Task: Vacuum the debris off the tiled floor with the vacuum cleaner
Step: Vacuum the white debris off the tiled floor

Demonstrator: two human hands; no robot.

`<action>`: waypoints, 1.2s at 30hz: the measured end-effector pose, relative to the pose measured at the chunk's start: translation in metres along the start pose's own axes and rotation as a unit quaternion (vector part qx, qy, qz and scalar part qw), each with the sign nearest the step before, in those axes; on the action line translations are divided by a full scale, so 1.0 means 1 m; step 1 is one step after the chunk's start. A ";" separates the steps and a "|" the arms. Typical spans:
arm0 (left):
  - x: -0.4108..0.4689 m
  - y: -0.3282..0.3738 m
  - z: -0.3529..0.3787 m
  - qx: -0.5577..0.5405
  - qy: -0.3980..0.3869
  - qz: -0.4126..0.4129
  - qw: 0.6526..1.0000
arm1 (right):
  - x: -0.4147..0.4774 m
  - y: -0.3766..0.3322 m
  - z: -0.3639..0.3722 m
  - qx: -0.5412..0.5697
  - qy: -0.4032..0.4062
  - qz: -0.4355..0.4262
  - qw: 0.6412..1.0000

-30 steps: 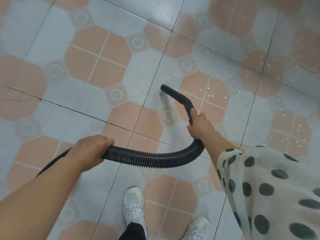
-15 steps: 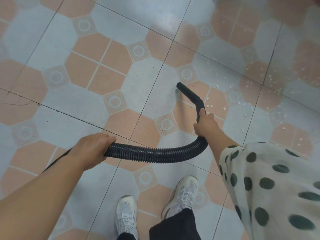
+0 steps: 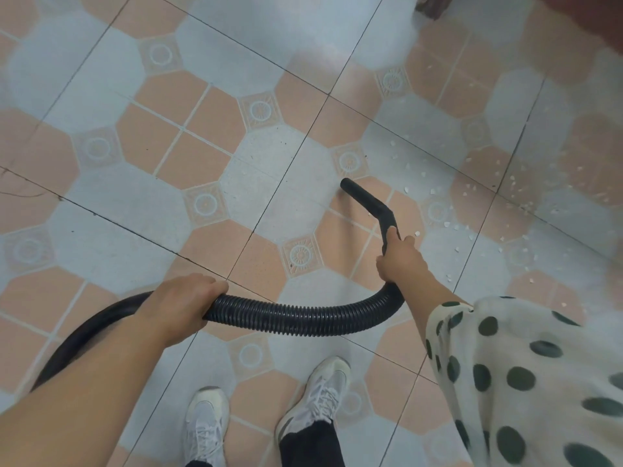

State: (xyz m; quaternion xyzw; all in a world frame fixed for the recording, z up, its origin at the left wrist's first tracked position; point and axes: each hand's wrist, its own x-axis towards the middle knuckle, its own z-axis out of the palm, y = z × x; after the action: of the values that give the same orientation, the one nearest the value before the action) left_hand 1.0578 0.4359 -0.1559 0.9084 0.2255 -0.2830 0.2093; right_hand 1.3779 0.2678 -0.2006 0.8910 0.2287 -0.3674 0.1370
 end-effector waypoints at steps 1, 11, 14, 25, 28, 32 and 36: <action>0.002 0.003 -0.002 -0.001 0.000 -0.003 1.000 | 0.001 0.005 -0.002 0.002 -0.001 0.008 1.000; 0.013 0.023 -0.001 0.015 -0.018 0.037 0.999 | -0.022 0.046 0.024 0.026 -0.041 0.012 0.999; 0.011 0.026 0.003 0.027 -0.030 0.057 0.998 | -0.039 0.057 0.044 0.050 -0.054 0.017 0.997; 0.032 0.063 0.006 0.066 -0.026 0.119 0.990 | -0.058 0.120 0.078 0.142 -0.022 0.136 0.980; 0.039 0.069 0.010 0.065 -0.028 0.120 0.990 | -0.052 0.126 0.074 0.134 -0.024 0.132 0.982; 0.043 0.069 0.011 0.072 -0.026 0.111 0.991 | -0.040 0.122 0.066 0.133 -0.017 0.087 0.987; 0.047 0.068 0.008 0.081 -0.018 0.104 0.991 | -0.029 0.120 0.057 0.135 -0.018 0.063 0.989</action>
State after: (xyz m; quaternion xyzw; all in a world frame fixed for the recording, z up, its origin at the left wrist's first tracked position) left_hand 1.1250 0.3902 -0.1731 0.9356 0.1021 -0.2933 0.1679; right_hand 1.3870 0.1325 -0.2096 0.9074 0.1183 -0.4012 0.0420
